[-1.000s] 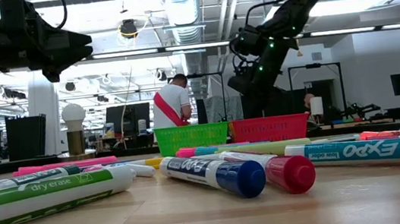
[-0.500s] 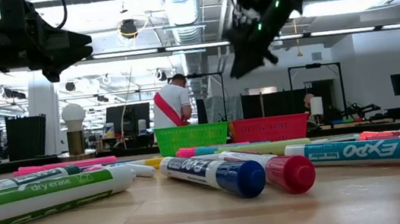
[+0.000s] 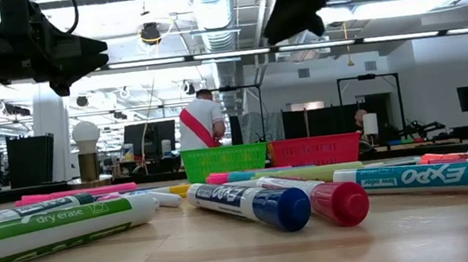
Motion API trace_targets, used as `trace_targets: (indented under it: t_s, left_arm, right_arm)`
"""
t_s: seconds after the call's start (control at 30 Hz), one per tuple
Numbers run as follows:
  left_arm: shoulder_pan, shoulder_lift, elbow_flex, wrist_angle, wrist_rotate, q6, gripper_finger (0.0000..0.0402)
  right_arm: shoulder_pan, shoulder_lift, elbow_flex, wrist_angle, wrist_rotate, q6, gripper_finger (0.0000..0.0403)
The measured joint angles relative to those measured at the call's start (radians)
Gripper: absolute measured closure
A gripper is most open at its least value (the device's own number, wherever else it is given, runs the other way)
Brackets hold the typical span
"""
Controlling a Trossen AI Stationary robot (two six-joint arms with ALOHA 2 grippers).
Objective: Pick & Place Markers
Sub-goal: Put the small orange highlighter pen into the blue bin
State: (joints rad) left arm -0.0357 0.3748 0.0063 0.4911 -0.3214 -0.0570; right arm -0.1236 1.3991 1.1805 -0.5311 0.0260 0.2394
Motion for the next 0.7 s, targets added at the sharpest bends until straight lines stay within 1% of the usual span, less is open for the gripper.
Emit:
trace_targets:
  t_s: [0.17, 0.4, 0.7]
  left_arm:
    - [0.000, 0.000, 0.000, 0.000, 0.000, 0.000, 0.0241]
    - [0.000, 0.000, 0.000, 0.000, 0.000, 0.000, 0.0241]
    - [0.000, 0.000, 0.000, 0.000, 0.000, 0.000, 0.0241]
  right_arm:
    - [0.114, 0.000, 0.000, -0.090, 0.000, 0.104, 0.0313]
    - [0.241, 0.000, 0.000, -0.225, 0.001, 0.277, 0.0313]
    - [0.389, 0.000, 0.000, -0.230, 0.001, 0.463, 0.0313]
